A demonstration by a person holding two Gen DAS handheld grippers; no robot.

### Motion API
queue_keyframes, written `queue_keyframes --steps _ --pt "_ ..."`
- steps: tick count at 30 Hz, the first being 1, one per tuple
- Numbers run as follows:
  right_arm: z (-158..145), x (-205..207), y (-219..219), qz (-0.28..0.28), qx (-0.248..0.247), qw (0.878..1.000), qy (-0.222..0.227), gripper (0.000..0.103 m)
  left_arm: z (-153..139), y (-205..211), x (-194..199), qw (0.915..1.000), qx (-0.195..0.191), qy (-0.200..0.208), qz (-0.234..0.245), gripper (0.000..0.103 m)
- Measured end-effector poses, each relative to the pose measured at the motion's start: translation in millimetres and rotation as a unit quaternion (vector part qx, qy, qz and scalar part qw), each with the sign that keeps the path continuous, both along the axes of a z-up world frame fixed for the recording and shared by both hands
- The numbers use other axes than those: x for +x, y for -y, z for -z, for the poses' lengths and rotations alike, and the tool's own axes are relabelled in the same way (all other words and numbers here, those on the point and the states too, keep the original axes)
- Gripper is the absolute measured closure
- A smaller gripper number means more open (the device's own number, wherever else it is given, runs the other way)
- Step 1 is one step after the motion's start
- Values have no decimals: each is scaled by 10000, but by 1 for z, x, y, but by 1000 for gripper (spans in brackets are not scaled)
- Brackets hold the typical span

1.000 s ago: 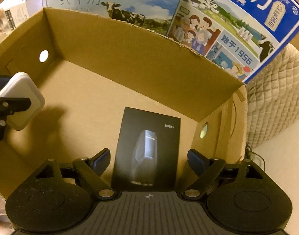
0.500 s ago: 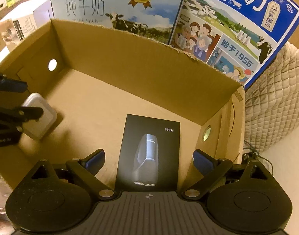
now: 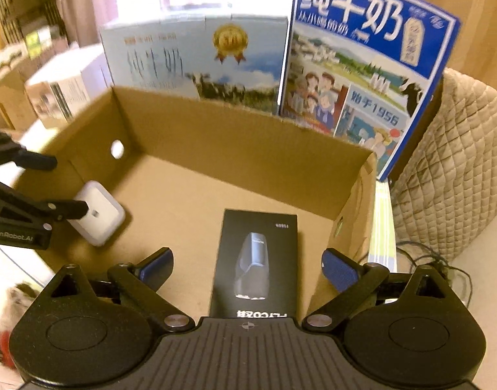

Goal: Organize objects
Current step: 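Release the plug with the left gripper while right releases the shaver box, then withdraw both grippers from the box back toward the items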

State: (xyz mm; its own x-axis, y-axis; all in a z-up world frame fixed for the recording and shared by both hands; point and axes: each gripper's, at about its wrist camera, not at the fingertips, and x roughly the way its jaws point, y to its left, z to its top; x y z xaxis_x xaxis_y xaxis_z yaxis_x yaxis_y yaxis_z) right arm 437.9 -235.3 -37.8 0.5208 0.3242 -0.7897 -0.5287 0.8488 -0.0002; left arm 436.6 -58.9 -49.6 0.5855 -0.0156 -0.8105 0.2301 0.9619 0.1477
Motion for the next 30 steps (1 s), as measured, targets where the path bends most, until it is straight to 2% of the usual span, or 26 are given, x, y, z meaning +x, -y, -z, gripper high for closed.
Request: queue_keyframes --steps 6,18,30 --pt "-20 -28 18 195 497 9985 156 8 -23 -13 -27 9992 -275 247 -137 27" --pt "-45 -91 50 434 1007 9934 339 8 -54 -33 -97 9969 -493 574 -225 26" --pt "-48 -155 61 623 1279 9893 324 8 -57 -56 -169 9955 -650 477 -496 26"
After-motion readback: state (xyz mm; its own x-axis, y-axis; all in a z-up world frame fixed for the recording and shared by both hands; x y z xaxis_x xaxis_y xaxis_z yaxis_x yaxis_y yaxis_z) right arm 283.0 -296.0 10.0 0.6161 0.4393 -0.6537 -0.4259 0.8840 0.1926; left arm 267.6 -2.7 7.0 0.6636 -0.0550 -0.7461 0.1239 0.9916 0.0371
